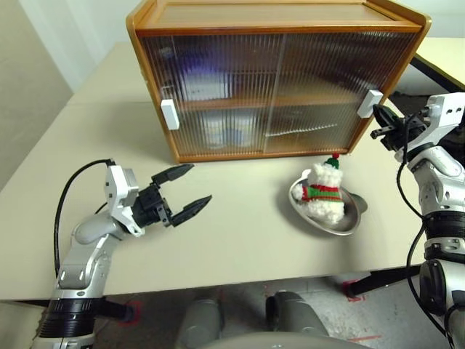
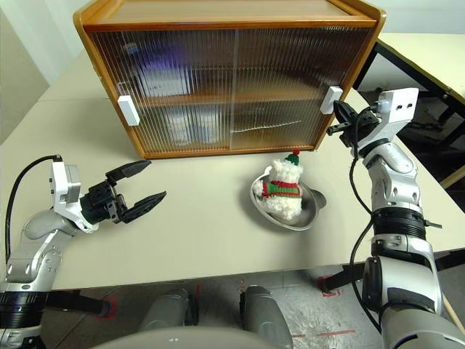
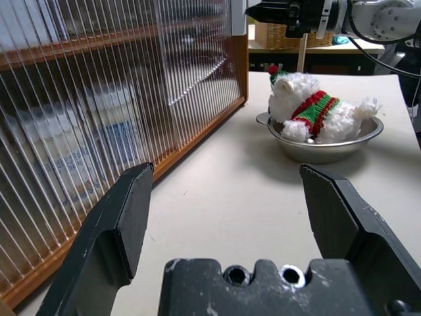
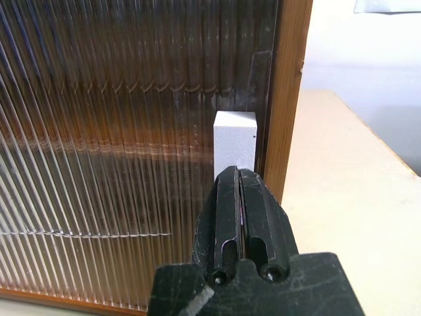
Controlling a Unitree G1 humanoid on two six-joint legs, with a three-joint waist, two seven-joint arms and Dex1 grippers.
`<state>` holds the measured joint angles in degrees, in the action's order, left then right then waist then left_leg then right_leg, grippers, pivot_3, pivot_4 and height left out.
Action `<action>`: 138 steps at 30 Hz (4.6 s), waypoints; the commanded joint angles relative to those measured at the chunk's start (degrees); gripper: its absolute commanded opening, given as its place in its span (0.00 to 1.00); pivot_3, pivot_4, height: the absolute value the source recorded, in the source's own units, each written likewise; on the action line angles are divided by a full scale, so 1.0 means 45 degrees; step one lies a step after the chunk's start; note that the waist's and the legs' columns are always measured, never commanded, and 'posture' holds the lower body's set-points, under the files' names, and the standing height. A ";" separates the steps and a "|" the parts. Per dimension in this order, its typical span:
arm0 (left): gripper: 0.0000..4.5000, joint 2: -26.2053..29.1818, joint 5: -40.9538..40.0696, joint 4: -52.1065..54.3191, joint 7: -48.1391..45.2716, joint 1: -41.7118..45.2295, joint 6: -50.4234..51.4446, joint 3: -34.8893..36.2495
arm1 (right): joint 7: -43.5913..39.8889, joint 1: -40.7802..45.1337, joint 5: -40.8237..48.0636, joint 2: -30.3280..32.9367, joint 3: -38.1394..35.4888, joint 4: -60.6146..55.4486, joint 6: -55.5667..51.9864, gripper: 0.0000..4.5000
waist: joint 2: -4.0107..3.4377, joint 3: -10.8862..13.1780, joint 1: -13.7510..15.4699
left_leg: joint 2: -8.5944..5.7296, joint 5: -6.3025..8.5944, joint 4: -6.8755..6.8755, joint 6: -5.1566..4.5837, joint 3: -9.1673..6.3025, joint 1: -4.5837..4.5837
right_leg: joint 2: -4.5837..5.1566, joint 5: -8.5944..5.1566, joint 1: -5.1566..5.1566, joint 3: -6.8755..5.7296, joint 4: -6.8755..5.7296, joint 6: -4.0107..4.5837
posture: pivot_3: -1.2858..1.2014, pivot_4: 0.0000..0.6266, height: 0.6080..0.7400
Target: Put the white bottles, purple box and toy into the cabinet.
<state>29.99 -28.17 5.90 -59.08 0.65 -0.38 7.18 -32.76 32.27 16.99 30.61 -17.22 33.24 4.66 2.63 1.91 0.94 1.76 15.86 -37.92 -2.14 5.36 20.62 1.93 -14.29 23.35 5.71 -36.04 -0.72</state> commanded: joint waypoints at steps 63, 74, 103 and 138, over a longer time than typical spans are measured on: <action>1.00 -0.0162 0.0635 -0.1113 -0.0298 -0.0550 -0.1384 -0.0663 | 0.0168 0.0996 -0.0049 -0.3635 0.2314 -0.1892 -0.2062 0.01 | -0.0056 -0.0034 0.0003 | -0.0001 0.0000 -0.0015 0.0000 0.0008 -0.0034 | -0.0002 0.0006 0.0015 0.0001 -0.0106 -0.0001 | 0.60 0.00 1.00; 1.00 -0.0138 0.0614 -0.1103 -0.0310 -0.0472 -0.1303 -0.0743 | -0.0298 0.0932 0.0139 -0.4683 0.3011 -0.2607 -0.2409 0.01 | -0.0056 -0.0033 0.0015 | 0.0001 0.0002 -0.0015 0.0004 0.0008 -0.0036 | -0.0006 0.0000 0.0025 -0.0004 -0.0133 0.0007 | 0.60 0.00 1.00; 1.00 -0.0081 0.0478 -0.1186 -0.0476 -0.0201 -0.1026 -0.1015 | -0.4376 -0.4777 0.6009 0.3625 0.0232 -0.9604 -1.2645 1.00 | -0.0051 -0.0028 0.0297 | 0.0000 -0.0001 -0.0032 -0.0002 -0.0003 -0.0007 | -0.0015 -0.0071 0.0008 -0.0025 -0.0075 -0.0052 | 0.58 0.00 1.00; 1.00 -0.0060 0.0363 -0.1504 -0.1255 0.0183 -0.1008 -0.1234 | 0.0453 -0.3342 0.5647 0.2491 0.0968 -1.0648 -1.8040 0.10 | 0.0021 -0.0072 0.0372 | -0.0017 -0.0013 -0.0056 -0.0038 -0.0037 0.0145 | -0.0013 -0.0015 0.0062 -0.0096 0.0040 -0.0051 | 0.58 0.00 1.00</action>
<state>29.58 -26.88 -0.75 -64.35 1.50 -4.60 1.67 -30.10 16.80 42.60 41.06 -12.72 -15.24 -76.79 2.72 1.59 2.62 1.69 15.80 -38.17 -2.31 5.19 21.27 1.88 -14.35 23.63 5.28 -35.86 -0.95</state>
